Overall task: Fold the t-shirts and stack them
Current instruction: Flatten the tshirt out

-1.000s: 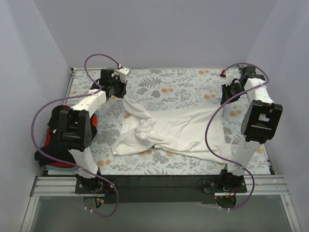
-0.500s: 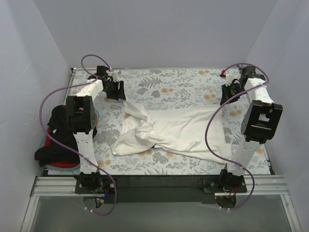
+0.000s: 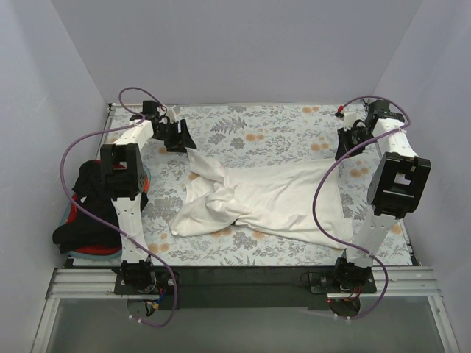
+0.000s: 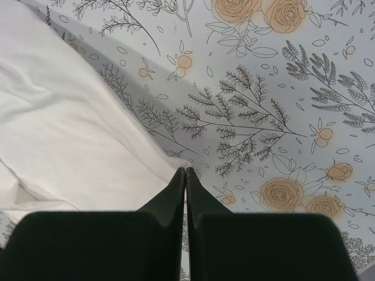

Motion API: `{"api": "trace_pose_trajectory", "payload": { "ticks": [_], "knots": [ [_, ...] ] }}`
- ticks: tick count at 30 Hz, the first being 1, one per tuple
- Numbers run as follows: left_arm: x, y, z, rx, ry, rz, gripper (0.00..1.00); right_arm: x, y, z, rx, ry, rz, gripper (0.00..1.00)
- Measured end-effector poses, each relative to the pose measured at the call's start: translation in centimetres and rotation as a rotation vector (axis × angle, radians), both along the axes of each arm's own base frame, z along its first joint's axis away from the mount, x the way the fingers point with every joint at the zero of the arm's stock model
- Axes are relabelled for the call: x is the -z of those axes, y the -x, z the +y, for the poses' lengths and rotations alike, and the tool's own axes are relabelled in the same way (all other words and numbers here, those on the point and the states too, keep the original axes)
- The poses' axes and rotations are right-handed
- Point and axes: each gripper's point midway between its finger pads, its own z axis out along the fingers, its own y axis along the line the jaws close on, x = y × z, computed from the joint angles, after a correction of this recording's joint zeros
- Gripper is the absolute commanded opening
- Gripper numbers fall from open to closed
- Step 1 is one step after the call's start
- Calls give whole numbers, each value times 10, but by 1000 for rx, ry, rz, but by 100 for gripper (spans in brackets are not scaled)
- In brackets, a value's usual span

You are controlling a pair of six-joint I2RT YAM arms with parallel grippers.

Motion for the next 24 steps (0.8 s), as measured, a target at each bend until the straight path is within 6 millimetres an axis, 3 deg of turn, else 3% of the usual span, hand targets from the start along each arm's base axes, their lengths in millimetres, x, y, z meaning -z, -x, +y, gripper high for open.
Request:
{"api": "trace_pose_trajectory", "payload": {
  "ticks": [5, 11, 19, 23, 24],
  "knots": [
    [23, 3, 2, -32, 67, 90, 57, -1, 0, 0, 0, 0, 1, 1],
    [23, 0, 5, -53, 102, 100, 51, -3, -1, 0, 0, -1, 6, 1],
    [24, 5, -6, -36, 191, 136, 45, 3, -3, 0, 3, -6, 25, 1],
    [28, 7, -12, -28, 233, 158, 33, 4, -3, 0, 2, -7, 28, 1],
    [30, 8, -13, -27, 246, 168, 23, 4, -3, 0, 3, -7, 29, 1]
  ]
}}
